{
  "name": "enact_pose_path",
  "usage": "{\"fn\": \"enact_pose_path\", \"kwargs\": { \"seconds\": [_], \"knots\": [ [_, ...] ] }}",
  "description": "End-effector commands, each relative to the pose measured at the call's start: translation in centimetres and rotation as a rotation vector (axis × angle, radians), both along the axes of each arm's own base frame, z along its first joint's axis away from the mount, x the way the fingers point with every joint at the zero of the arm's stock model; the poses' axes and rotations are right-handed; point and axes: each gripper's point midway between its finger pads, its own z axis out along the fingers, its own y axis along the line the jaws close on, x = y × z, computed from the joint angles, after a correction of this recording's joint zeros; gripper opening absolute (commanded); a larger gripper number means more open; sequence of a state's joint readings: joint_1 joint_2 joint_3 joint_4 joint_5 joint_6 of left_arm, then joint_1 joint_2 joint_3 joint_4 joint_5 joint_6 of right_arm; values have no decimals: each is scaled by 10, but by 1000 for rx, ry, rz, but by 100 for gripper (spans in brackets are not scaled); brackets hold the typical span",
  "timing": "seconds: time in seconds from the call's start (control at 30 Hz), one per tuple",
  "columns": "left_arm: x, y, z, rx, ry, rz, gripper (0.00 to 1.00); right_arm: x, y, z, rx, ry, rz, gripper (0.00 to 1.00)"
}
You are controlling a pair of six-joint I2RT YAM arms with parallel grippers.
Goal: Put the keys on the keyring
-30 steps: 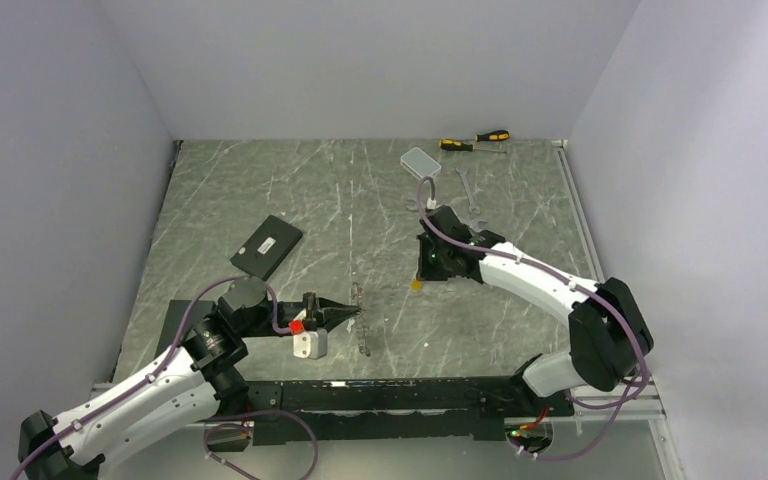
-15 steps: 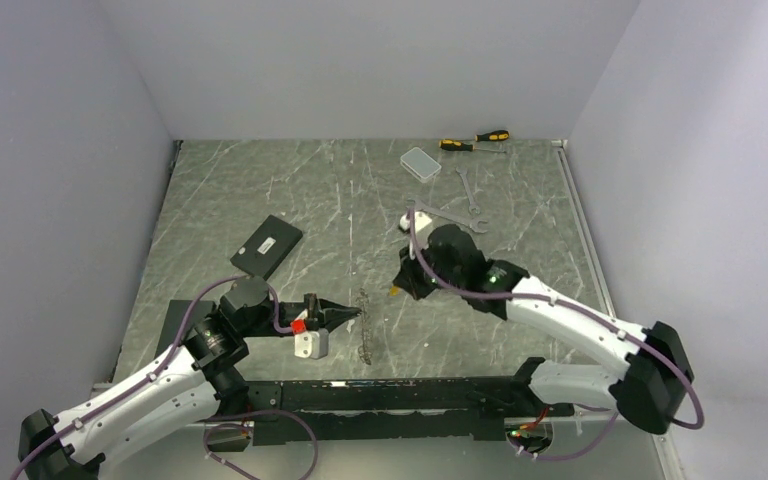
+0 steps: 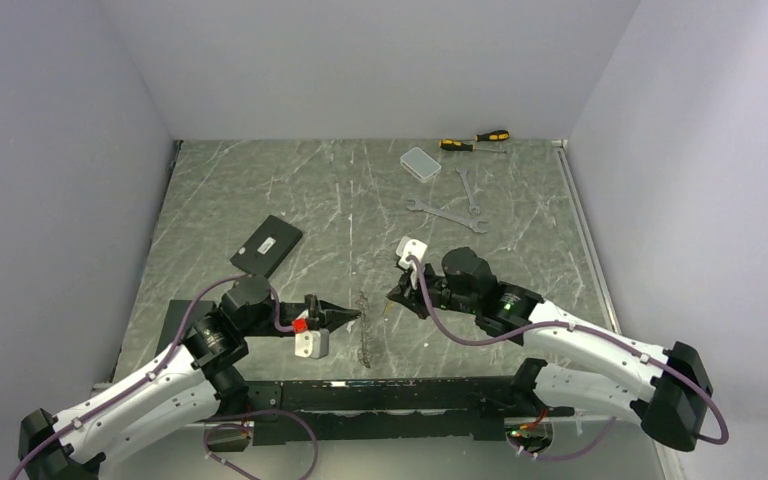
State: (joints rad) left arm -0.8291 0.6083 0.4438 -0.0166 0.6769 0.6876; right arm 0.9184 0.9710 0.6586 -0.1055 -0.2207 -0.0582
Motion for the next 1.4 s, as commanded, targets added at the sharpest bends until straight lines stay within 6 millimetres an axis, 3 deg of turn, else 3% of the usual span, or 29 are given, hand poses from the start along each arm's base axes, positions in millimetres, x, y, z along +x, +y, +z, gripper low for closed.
{"fn": "enact_pose_path", "kwargs": {
  "seconds": [0.0,0.43,0.8,1.07,1.37],
  "knots": [
    [-3,-4,31,-61,-63,-36,0,-7,12,13,25,-39,92,0],
    [-7,-8,25,-61,-14,-60,0,-8,14,35,-18,-116,156,0],
    [-10,-7,28,-76,-69,-82,0,-32,15,66,-6,-170,316,0],
    [-14,-10,26,-66,-46,-112,0,-41,14,74,-12,-197,366,0],
    [-14,-11,24,-52,-25,-121,0,-54,26,78,-26,-215,422,0]
  ]
}}
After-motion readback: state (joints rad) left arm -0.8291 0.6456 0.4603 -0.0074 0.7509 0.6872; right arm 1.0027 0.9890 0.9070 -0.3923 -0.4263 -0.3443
